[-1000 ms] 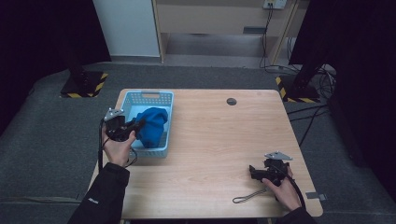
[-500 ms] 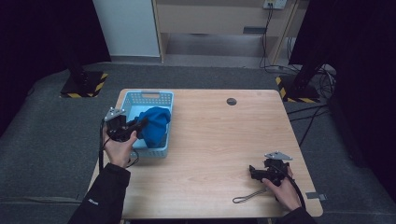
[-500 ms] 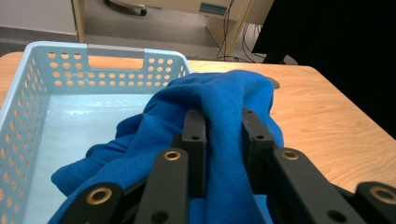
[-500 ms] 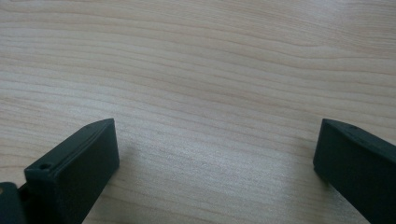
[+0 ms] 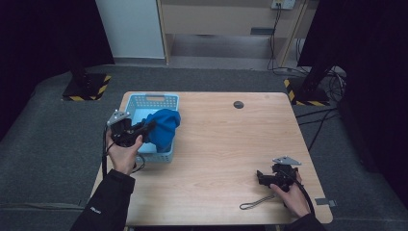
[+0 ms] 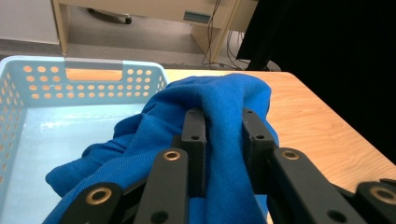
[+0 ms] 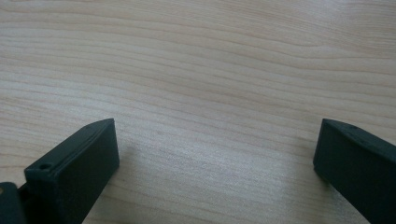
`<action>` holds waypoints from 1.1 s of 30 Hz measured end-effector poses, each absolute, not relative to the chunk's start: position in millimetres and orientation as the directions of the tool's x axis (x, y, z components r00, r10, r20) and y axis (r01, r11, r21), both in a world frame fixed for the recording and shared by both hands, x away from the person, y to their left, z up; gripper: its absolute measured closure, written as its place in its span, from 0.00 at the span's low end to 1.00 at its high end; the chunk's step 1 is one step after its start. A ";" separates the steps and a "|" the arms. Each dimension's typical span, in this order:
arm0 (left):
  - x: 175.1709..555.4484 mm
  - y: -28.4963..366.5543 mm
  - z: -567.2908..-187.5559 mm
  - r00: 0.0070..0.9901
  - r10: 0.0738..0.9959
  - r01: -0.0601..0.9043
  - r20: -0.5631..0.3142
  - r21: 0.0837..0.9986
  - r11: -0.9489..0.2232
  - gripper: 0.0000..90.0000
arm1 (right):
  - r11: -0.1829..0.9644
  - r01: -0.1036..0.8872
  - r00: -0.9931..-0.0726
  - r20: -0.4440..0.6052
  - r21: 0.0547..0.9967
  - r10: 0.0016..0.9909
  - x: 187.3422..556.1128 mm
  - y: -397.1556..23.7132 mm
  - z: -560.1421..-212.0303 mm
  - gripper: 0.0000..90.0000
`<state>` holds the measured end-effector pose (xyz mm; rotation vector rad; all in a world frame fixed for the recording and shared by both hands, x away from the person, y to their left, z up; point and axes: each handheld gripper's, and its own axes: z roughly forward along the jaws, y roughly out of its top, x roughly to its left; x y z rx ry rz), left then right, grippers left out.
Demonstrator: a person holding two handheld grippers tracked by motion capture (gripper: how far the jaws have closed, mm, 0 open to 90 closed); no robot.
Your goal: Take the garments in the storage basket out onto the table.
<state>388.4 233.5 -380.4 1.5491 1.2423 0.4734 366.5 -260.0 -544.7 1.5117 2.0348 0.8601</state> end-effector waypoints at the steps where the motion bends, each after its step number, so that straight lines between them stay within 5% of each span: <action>1: 387.6 232.8 -379.4 0.388 0.876 0.462 -0.288 0.883 0.085 0.82 | 0.201 0.669 -0.290 0.003 0.716 0.957 366.5 -260.0 -544.7 0.00; 33: 369.8 216.0 -360.6 0.499 0.811 0.428 -0.305 0.901 0.076 0.90 | 0.201 0.669 -0.290 0.003 0.716 0.957 366.5 -260.0 -544.7 0.00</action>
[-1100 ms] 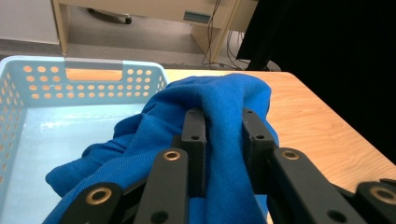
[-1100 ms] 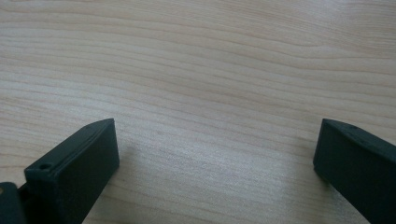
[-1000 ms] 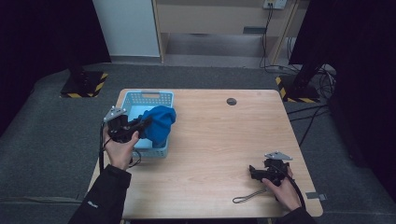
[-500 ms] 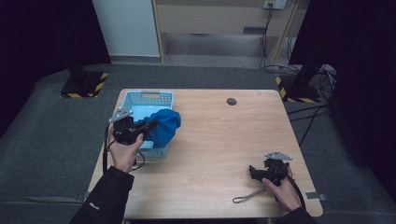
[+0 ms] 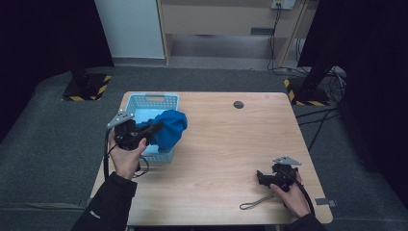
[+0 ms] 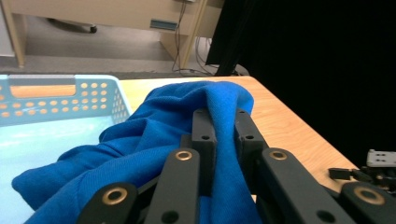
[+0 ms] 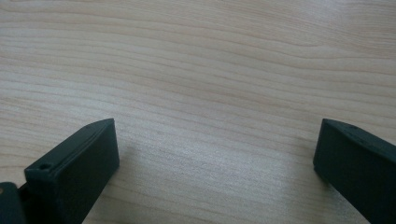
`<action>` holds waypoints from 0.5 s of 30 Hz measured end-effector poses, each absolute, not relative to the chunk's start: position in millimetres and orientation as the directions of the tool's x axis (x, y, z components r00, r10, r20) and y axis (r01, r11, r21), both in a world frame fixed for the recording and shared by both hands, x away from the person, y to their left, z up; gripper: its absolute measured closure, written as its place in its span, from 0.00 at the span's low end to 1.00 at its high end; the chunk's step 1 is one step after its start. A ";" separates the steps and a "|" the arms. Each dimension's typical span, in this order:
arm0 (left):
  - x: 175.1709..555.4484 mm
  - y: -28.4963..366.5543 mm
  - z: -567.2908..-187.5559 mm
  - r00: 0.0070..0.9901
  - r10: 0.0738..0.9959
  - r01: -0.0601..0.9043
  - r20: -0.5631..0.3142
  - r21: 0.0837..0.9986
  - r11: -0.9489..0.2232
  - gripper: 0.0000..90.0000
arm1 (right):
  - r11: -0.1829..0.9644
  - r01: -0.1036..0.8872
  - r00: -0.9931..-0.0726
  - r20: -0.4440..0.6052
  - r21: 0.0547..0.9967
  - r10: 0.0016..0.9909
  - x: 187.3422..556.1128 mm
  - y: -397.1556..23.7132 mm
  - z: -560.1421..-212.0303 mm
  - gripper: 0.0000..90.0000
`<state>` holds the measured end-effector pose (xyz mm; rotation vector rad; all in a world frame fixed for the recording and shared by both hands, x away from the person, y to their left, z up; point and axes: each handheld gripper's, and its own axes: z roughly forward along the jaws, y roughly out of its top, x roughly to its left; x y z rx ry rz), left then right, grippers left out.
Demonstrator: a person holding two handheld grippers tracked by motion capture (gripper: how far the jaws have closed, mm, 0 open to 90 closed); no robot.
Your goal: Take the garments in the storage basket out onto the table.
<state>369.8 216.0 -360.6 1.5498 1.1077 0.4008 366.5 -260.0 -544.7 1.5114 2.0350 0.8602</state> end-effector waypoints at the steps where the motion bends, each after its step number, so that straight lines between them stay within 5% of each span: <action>1: 368.9 215.5 -359.4 0.503 0.808 0.426 -0.306 0.901 0.075 0.90 | 0.201 0.669 -0.290 0.003 0.716 0.957 366.5 -260.0 -544.7 0.00; 15: 360.9 213.4 -350.0 0.534 0.784 0.403 -0.317 0.910 0.093 0.90 | 0.201 0.669 -0.290 0.003 0.716 0.957 366.5 -260.0 -544.7 0.00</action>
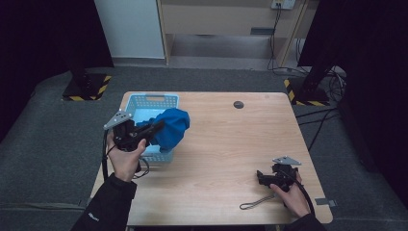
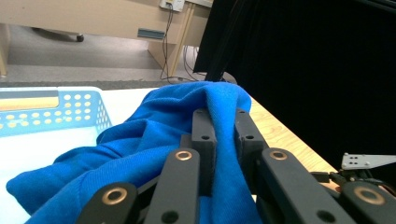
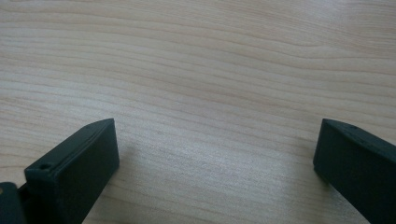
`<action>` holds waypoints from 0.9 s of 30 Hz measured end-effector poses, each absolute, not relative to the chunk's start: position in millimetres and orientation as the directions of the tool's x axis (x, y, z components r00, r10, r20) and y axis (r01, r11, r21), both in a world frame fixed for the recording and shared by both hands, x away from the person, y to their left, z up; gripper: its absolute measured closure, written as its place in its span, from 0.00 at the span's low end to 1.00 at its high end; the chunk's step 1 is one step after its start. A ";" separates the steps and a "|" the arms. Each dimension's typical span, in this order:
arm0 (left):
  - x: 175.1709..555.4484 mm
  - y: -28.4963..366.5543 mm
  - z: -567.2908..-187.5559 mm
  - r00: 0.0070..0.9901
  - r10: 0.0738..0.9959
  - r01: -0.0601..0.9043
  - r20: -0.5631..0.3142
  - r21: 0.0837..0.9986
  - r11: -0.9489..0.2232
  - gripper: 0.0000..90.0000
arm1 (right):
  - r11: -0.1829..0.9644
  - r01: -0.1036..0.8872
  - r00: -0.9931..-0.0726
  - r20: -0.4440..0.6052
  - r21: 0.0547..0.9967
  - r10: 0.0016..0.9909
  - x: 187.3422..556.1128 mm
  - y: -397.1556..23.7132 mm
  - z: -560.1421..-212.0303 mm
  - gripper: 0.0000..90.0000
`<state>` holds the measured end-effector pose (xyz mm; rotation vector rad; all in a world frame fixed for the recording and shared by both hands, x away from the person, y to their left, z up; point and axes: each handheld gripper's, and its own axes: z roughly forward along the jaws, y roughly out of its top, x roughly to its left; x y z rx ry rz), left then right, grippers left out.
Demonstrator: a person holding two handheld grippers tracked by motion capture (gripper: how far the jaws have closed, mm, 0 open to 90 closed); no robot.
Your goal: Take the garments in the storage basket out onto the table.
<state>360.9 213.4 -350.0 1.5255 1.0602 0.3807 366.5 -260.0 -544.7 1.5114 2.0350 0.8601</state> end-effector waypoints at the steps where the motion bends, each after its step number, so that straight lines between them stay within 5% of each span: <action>1: 360.5 212.8 -349.3 0.538 0.782 0.403 -0.315 0.911 0.090 0.90 | 0.201 0.669 -0.290 0.003 0.716 0.957 366.5 -260.0 -544.7 0.00; 27: 369.3 189.0 -342.5 0.578 0.749 0.401 -0.324 0.912 0.085 0.90 | 0.203 0.669 -0.291 0.001 0.716 0.957 366.5 -260.1 -544.7 0.00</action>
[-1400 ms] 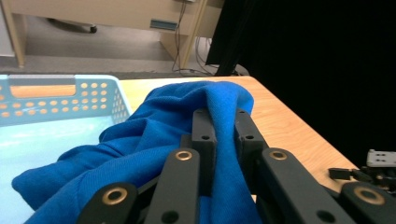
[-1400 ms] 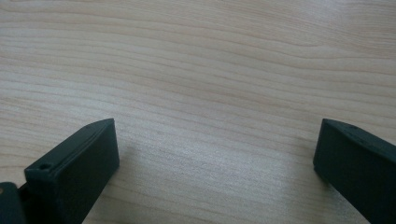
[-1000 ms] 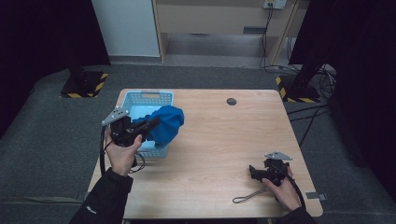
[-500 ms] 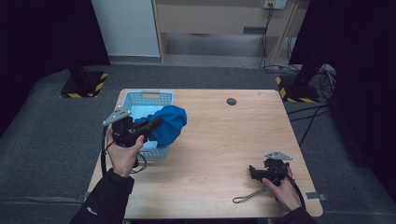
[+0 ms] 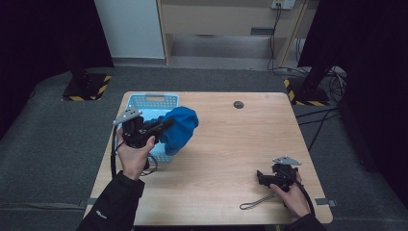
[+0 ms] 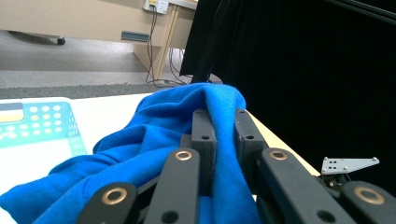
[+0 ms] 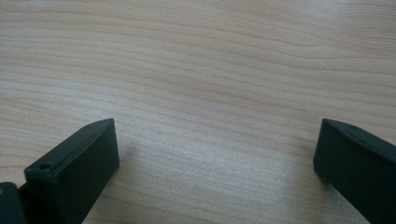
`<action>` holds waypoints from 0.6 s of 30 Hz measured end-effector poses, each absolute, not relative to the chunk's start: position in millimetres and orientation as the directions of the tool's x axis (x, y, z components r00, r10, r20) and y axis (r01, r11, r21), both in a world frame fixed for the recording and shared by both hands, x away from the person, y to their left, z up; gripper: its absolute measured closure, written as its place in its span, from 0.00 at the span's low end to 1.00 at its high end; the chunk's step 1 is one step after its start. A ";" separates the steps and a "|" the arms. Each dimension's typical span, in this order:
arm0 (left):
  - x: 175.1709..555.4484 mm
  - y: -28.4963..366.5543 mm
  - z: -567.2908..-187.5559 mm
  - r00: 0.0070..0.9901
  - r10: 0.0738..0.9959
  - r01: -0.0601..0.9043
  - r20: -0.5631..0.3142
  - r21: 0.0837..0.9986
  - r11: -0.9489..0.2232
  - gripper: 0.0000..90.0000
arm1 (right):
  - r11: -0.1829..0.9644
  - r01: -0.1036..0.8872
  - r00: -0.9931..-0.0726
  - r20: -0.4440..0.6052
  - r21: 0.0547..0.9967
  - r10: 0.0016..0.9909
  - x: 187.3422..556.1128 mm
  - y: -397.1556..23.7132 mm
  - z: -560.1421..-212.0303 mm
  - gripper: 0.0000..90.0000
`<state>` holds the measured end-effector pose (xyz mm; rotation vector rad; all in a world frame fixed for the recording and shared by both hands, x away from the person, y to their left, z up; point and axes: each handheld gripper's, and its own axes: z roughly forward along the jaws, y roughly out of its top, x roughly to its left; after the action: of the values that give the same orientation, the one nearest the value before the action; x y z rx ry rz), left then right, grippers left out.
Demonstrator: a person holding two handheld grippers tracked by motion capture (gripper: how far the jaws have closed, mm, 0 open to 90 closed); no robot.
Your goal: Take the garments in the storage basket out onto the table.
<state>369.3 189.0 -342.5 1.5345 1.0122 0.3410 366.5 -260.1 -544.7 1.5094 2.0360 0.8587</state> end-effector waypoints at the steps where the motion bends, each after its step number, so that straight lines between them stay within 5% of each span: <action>1: 369.8 188.0 -342.4 0.578 0.749 0.402 -0.324 0.912 0.084 0.90 | 0.203 0.669 -0.291 0.001 0.715 0.957 366.5 -260.1 -544.7 0.00; 18: 372.2 173.6 -337.0 0.606 0.724 0.395 -0.330 0.915 0.087 0.90 | 0.203 0.669 -0.291 0.001 0.715 0.957 366.5 -260.1 -544.7 0.00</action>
<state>372.2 173.6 -337.0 1.5319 0.9782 0.3157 366.5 -260.1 -544.7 1.5092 2.0361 0.8584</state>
